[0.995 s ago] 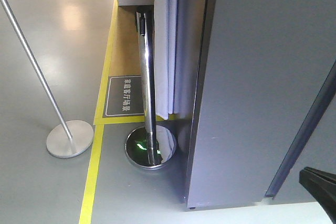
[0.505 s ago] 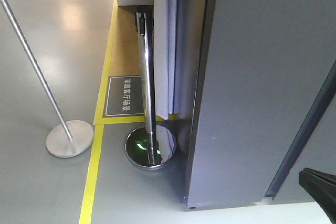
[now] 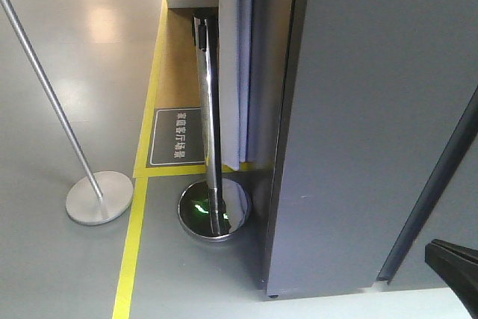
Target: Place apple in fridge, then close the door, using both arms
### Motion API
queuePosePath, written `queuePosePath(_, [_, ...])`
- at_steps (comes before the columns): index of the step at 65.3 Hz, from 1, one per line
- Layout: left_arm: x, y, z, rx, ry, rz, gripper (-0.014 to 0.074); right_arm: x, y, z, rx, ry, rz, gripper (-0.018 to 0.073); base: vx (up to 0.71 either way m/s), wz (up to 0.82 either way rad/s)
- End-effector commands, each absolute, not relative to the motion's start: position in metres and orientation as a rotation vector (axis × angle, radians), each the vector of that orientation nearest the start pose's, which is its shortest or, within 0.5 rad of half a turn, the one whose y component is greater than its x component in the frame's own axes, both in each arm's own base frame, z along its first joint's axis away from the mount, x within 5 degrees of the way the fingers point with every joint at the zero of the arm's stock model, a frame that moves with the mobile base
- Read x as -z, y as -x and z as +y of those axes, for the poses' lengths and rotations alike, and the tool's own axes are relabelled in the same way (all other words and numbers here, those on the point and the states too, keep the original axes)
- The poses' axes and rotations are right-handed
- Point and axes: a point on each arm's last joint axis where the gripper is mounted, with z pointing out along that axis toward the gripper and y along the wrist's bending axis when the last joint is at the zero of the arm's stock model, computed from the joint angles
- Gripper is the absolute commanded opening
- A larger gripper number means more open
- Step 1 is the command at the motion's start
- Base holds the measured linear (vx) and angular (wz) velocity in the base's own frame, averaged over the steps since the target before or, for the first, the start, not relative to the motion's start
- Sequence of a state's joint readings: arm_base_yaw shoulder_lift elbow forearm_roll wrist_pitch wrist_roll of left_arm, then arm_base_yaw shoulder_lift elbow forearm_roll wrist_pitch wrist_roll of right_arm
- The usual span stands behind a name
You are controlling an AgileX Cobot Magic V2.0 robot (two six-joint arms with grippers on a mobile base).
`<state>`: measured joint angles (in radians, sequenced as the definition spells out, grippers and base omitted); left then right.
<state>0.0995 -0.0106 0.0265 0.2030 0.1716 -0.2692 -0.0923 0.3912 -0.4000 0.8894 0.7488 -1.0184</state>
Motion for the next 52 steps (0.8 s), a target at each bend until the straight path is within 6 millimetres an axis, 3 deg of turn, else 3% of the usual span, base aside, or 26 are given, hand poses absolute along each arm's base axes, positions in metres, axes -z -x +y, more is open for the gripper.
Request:
queuePosePath(1, [-0.191,-0.056,0.007,-0.033,0.152,1.595,-0.0008,-0.291,-0.078,0.041,-0.312,0.491,1.825,-0.0003,0.00,0.00])
queuePosePath(16, [-0.191,-0.056,0.007,-0.032,0.152,1.595,-0.0008,-0.294,-0.070,0.047,-0.352,0.586,1.762,-0.0003,0.00,0.00])
queuePosePath(27, [-0.191,-0.056,0.007,-0.032,0.152,1.595,-0.0008,-0.293,-0.064,0.044,-0.269,0.617,1.752,-0.0003,0.00,0.00])
queuePosePath(34, [-0.191,-0.056,0.007,-0.032,0.152,1.595,-0.0008,-0.291,-0.062,0.035,-0.202,0.530,1.799,-0.0003,0.00,0.00])
queuePosePath(41, [-0.191,-0.056,0.007,-0.032,0.152,1.595,-0.0008,-0.287,-0.063,0.026,-0.185,0.332,1.825,-0.0003,0.00,0.00])
queuePosePath(52, [-0.191,-0.056,0.007,-0.032,0.152,1.595,-0.0008,-0.257,-0.068,0.010,-0.138,0.055,1.728,-0.0003,0.00,0.00])
